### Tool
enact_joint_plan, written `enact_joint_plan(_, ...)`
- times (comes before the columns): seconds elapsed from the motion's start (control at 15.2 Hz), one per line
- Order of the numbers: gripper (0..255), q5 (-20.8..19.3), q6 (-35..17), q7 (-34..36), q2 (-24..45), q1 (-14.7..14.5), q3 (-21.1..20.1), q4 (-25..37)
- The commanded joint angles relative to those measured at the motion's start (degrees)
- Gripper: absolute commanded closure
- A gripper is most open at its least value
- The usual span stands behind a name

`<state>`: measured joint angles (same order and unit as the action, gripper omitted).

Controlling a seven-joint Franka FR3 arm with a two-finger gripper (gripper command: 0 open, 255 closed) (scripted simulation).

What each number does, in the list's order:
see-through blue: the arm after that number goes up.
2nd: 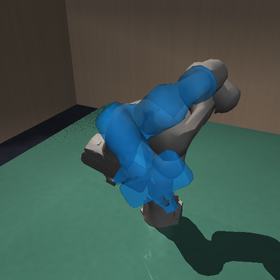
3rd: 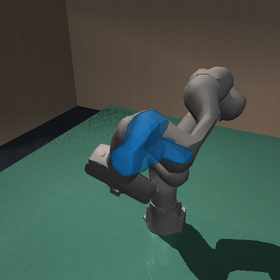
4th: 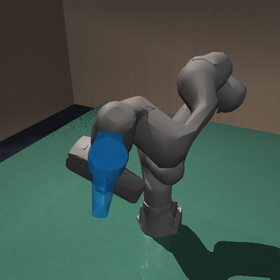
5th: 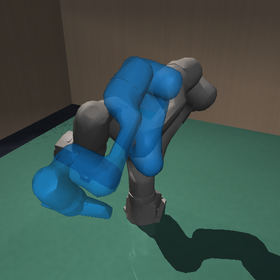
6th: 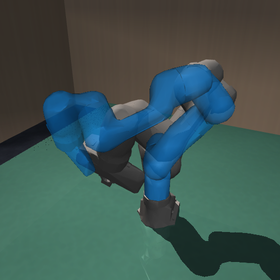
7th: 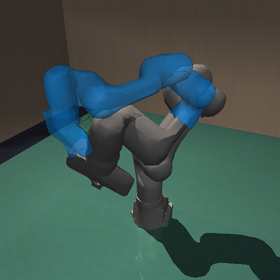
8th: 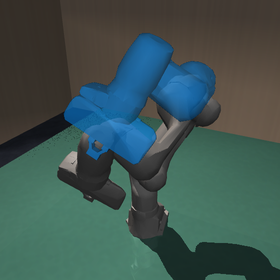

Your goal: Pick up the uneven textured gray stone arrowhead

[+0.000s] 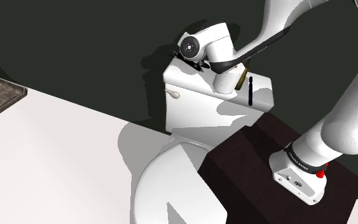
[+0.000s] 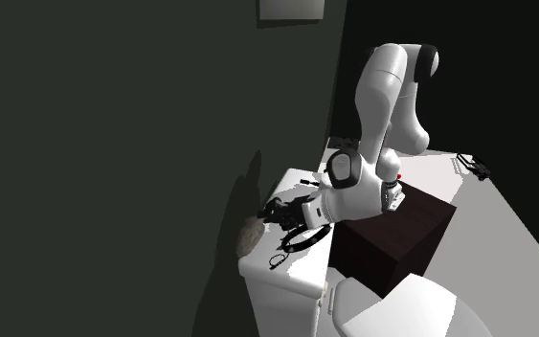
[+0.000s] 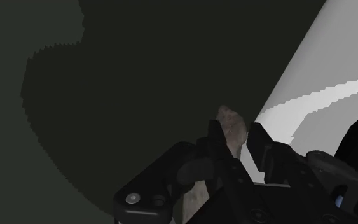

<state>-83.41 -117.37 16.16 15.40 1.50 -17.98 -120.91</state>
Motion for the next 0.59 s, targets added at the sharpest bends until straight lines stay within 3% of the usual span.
enact_joint_plan(0.0,255,0.7,-0.1,-1.3,-0.2,0.2,0.0,0.2)
enact_joint_plan(0.53,255,4.1,-0.1,-6.4,-4.5,0.7,-0.5,0.5)
